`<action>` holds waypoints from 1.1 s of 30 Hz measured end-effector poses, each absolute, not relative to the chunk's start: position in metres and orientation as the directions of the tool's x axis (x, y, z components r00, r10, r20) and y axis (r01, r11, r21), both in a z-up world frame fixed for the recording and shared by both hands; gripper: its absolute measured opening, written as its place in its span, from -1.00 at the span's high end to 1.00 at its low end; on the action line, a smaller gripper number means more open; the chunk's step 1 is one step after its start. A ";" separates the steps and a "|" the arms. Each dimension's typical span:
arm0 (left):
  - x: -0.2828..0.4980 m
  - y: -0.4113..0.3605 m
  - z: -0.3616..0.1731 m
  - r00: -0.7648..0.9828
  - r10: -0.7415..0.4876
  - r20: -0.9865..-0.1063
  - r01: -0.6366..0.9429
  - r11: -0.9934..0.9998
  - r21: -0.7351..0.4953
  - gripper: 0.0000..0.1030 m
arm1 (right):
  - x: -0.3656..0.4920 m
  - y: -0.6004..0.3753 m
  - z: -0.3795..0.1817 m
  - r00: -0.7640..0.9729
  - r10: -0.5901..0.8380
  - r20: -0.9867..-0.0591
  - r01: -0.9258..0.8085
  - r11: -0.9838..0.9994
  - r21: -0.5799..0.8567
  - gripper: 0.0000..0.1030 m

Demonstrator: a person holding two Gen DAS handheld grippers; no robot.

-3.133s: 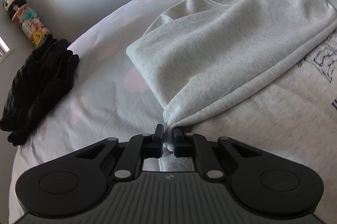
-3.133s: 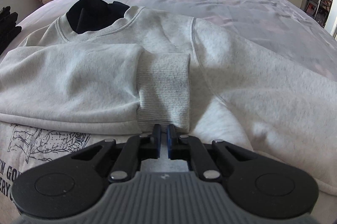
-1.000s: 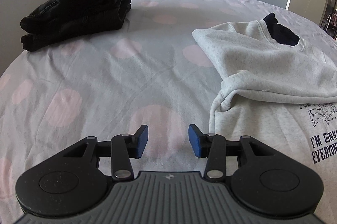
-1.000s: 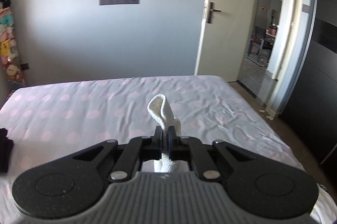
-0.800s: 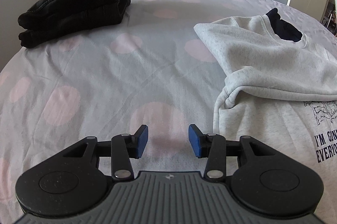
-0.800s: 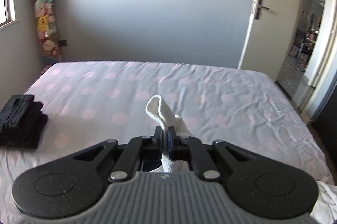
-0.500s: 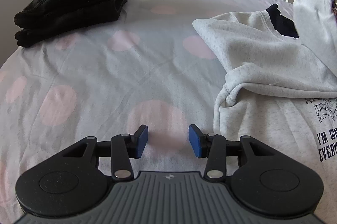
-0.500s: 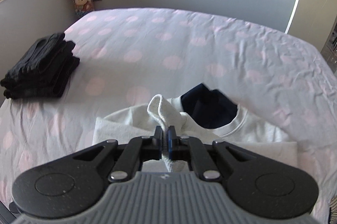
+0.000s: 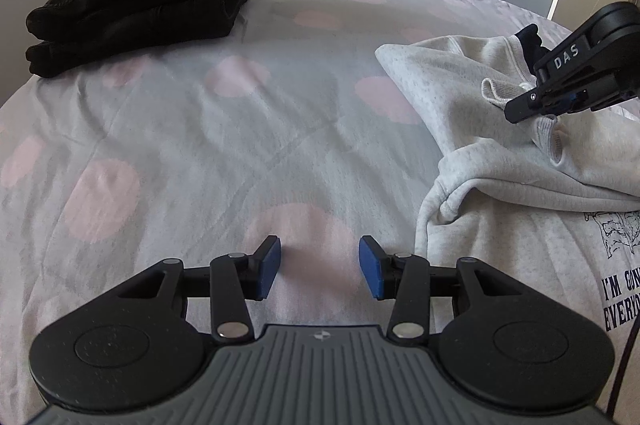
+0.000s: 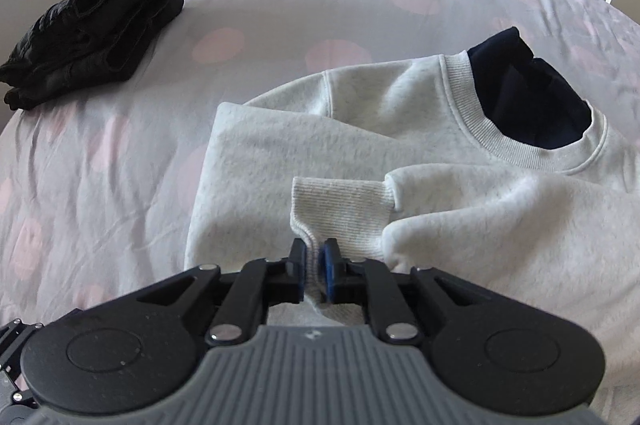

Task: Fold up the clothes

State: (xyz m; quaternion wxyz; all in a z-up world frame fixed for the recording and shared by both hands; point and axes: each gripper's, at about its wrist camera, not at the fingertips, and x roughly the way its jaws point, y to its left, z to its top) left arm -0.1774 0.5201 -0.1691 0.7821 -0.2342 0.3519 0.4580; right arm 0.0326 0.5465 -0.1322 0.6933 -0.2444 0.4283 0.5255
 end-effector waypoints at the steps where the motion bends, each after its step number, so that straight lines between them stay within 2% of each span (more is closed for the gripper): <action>1: -0.177 0.521 -0.169 0.331 0.554 -0.764 -0.882 0.470 -0.041 0.01 | 0.034 0.544 -0.128 0.067 0.528 -0.847 -0.935 0.328 0.131 0.56; 8: -0.179 0.516 -0.162 0.332 0.569 -0.753 -0.885 0.465 -0.039 0.01 | 0.055 0.499 -0.085 0.064 0.586 -0.807 -0.931 0.327 0.164 0.41; 13: -0.182 0.506 -0.149 0.364 0.592 -0.719 -0.876 0.480 -0.048 0.01 | 0.094 0.433 -0.075 0.135 0.594 -0.793 -0.911 0.390 0.137 0.38; 22: -0.186 0.493 -0.128 0.445 0.600 -0.665 -0.862 0.487 -0.138 0.01 | 0.169 0.308 -0.105 0.295 0.527 -0.797 -0.852 0.522 0.030 0.35; 27: -0.162 0.487 -0.119 0.493 0.580 -0.648 -0.836 0.523 -0.167 0.01 | 0.194 0.273 -0.125 0.334 0.512 -0.791 -0.853 0.522 -0.022 0.26; 29: -0.145 0.490 -0.119 0.519 0.539 -0.663 -0.812 0.552 -0.187 0.01 | 0.200 0.265 -0.132 0.343 0.513 -0.787 -0.864 0.501 -0.050 0.16; 33: -0.102 0.506 -0.121 0.538 0.478 -0.695 -0.784 0.586 -0.204 0.01 | 0.209 0.251 -0.143 0.370 0.529 -0.764 -0.883 0.457 -0.111 0.13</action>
